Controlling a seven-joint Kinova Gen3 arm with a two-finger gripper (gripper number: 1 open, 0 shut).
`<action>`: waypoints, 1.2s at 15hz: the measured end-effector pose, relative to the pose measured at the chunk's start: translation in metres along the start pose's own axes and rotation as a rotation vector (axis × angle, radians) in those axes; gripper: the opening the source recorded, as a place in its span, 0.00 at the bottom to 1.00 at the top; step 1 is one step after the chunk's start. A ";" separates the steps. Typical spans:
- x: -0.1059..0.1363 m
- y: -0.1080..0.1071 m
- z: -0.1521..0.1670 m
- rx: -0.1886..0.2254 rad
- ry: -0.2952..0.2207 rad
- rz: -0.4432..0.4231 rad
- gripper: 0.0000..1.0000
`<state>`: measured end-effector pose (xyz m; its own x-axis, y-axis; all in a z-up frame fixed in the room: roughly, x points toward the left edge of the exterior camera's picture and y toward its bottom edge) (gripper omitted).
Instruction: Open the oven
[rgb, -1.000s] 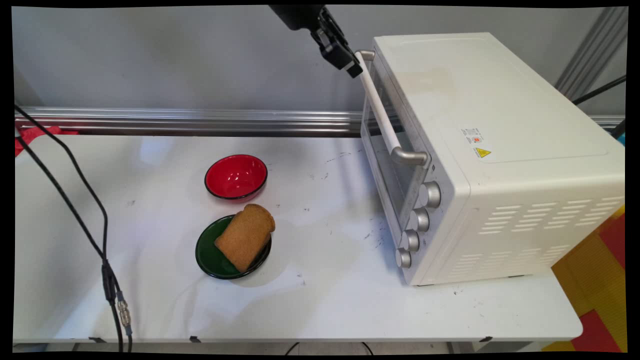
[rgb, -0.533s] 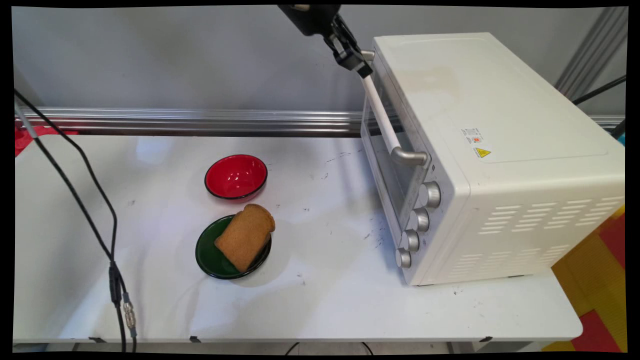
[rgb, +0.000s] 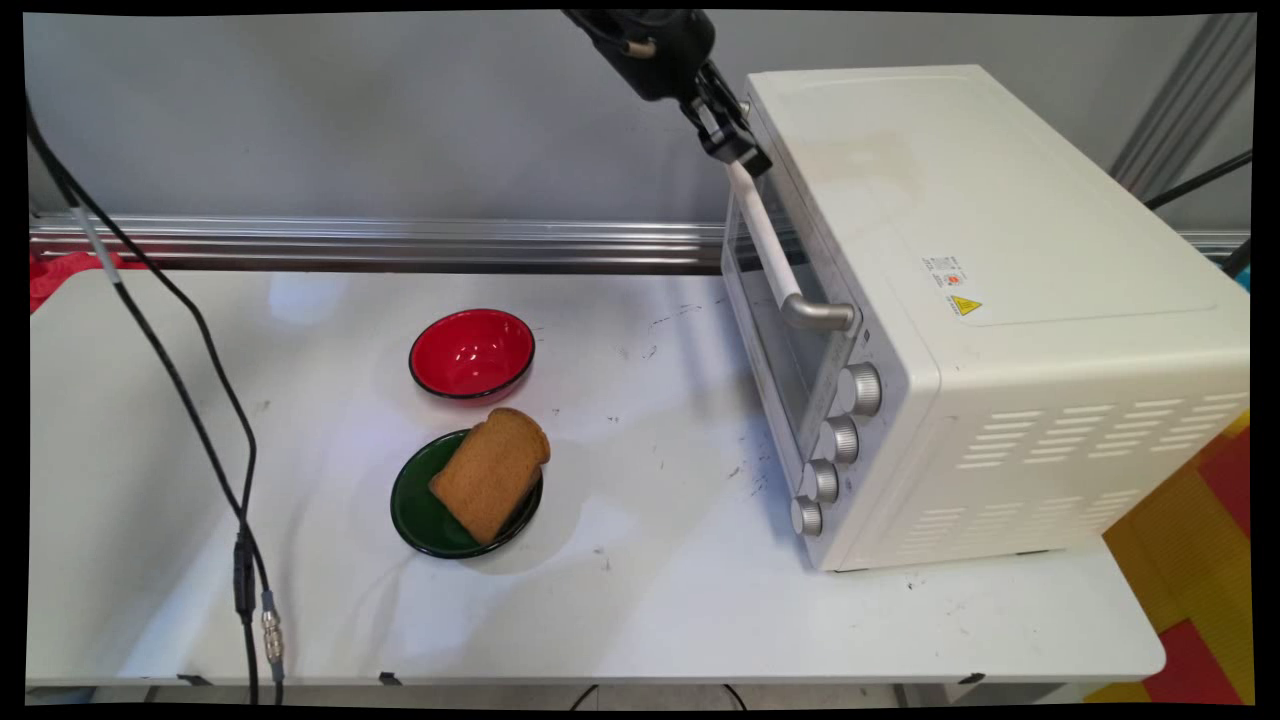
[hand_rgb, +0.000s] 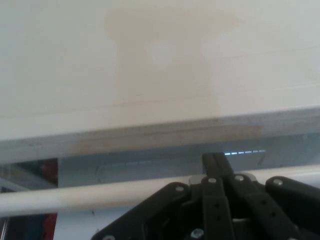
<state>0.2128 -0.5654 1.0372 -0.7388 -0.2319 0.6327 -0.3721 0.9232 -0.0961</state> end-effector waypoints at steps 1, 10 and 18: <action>0.000 -0.001 0.005 -0.002 0.003 0.001 0.00; -0.003 -0.006 0.032 -0.003 0.009 0.004 0.00; -0.015 -0.008 0.047 -0.001 -0.018 -0.010 0.00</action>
<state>0.2005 -0.5831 0.9926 -0.7451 -0.2464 0.6198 -0.3790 0.9210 -0.0896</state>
